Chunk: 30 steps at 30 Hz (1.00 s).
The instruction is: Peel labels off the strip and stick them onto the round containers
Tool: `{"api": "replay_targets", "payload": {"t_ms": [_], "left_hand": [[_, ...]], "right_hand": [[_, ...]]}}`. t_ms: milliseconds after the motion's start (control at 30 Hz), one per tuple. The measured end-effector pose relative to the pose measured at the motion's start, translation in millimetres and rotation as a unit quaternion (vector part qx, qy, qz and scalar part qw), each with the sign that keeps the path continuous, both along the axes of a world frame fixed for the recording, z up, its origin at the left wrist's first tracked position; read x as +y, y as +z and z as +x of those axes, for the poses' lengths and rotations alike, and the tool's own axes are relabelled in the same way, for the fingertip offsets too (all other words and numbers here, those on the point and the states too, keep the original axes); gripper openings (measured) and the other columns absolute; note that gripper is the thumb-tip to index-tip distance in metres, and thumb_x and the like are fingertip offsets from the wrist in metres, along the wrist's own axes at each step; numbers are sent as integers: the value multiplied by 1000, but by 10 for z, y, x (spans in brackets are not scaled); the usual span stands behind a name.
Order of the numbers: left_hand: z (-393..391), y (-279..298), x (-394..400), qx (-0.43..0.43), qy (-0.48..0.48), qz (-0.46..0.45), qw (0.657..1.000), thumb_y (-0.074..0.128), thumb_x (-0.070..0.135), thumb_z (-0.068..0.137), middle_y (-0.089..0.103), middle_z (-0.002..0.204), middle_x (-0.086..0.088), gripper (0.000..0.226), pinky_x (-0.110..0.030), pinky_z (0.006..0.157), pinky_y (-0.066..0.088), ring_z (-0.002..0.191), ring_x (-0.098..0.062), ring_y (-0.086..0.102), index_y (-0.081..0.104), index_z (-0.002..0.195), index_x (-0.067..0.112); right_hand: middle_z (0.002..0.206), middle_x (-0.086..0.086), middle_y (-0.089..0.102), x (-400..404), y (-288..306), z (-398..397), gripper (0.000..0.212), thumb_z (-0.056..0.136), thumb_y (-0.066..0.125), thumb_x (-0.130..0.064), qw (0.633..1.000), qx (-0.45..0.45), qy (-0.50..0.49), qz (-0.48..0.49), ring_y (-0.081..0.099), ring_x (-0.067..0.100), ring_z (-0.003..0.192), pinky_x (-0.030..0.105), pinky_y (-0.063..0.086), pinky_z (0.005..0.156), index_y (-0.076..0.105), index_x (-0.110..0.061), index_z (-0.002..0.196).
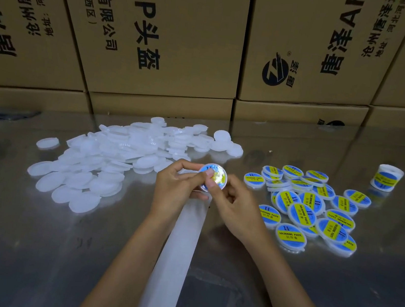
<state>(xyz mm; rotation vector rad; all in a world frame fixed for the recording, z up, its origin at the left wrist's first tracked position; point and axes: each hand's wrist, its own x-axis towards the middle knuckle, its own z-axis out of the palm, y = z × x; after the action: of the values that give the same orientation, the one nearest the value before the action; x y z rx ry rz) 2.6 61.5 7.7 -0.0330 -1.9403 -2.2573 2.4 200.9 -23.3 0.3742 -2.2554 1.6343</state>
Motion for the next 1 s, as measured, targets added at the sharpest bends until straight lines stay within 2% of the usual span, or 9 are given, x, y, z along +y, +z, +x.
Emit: {"api": "replay_targets", "payload": {"t_ms": [67,167,300,433,600,700,833,900,1000], "left_hand": [[12,1,4,0,0,14,1000,80,19,83,77,85,-13,16,-28,62,59,72,-24,74,71,92,9],[17,20,5,-1,8,25,1000,78,20,86,77,85,-12,18,-25,59,58,69,-24,74,73,94,5],[-5,26,-15,2,19,5,1000,73,20,91,76,82,-10,14,-18,52,53,62,-18,70,77,96,8],[-53,-36,-40,17,40,-30,999,61,17,99,78,91,0,16,-22,54,55,69,-10,69,77,104,14],[-175,-135,-199,0,152,-61,986,52,9,99,75,88,0,25,-24,48,54,66,-7,68,74,95,19],[-243,-217,-349,-24,232,-121,965,53,12,98,75,95,-3,21,-26,63,51,88,-17,69,73,104,16],[-284,-351,-557,-26,304,-253,918,52,11,98,72,111,-11,28,-30,85,46,105,-28,64,71,118,12],[-318,-423,-619,-10,283,-322,903,51,7,97,66,121,-13,32,-37,98,44,115,-30,58,66,125,11],[-403,-513,-644,19,203,-436,877,52,3,96,54,136,-13,44,-37,108,37,130,-29,45,56,139,11]], "right_hand": [[54,-15,45,8,5,5,23,93,61,-49,1000,16,-8,6,40,3,53,16,32,51,60,-30,79],[49,-12,38,5,-3,36,36,97,51,-52,999,15,-19,32,35,5,50,19,28,48,53,-36,64],[49,-7,35,-34,2,36,53,100,46,-46,999,-42,-15,24,34,6,48,21,27,49,40,-21,55],[42,-9,44,14,51,-2,48,102,44,-44,980,-140,-52,-130,38,2,37,15,31,39,49,-14,64],[48,-1,46,203,39,-91,40,106,38,-36,885,-243,-128,-376,36,10,40,22,34,40,55,-12,79],[53,0,46,269,45,-107,33,107,37,-25,838,-262,-123,-462,36,12,48,22,38,43,55,-13,82],[56,1,46,238,59,-93,26,103,40,-16,840,-270,-110,-458,36,13,50,23,39,48,58,-11,84],[52,0,47,216,70,-80,23,101,42,-13,853,-272,-104,-434,37,12,48,22,40,45,59,-11,85],[49,-1,48,185,77,-68,21,99,42,-12,870,-275,-95,-399,39,11,44,22,40,42,59,-9,87]]}}
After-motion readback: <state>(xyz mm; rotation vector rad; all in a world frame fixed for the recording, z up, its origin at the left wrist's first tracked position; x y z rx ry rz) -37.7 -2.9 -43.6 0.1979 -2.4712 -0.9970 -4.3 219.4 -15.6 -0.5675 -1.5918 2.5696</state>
